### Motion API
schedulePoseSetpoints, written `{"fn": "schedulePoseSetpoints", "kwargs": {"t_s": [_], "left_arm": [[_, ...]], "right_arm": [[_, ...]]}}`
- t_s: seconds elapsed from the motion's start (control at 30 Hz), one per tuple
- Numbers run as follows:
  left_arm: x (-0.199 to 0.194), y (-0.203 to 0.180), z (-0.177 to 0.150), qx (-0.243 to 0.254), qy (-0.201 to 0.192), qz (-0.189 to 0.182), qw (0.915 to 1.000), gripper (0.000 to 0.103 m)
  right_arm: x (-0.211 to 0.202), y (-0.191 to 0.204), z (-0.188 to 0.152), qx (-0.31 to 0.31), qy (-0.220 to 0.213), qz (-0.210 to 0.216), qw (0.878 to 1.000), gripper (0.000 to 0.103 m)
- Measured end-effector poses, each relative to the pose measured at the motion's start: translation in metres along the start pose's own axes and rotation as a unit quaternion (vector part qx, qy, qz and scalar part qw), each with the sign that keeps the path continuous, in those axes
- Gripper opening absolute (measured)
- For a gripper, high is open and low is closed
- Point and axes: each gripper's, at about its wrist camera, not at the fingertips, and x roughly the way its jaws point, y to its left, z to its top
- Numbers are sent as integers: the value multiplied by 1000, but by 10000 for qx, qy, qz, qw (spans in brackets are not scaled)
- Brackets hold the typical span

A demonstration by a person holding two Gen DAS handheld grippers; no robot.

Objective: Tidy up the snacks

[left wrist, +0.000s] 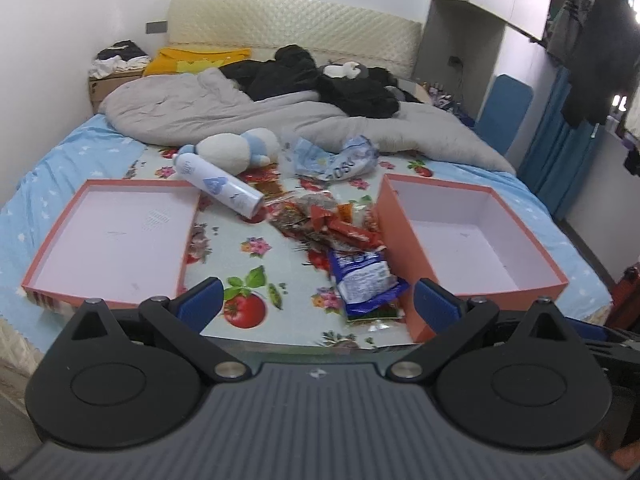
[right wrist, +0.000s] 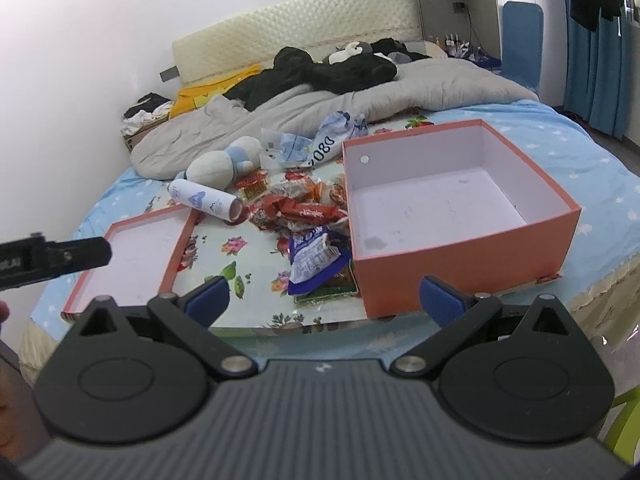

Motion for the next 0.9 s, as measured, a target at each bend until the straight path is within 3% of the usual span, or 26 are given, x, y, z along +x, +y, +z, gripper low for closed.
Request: {"fn": "schedulePoseSetpoints", "kwargs": {"t_s": [0.13,0.33,0.9], "left_arm": [[-4,-3,1,45,-223,-15,9997,102],[3,1,-3,-19,107,96,9999,102],[8,19,-15,-213,216,168,9994,102]], "right_arm": [[3,-4,3,-48,-41,-52,10000,103],[6,-2,2,-81,-69,110,9999,103],[7,17,-9,-237,-69,161,9996,100]]}}
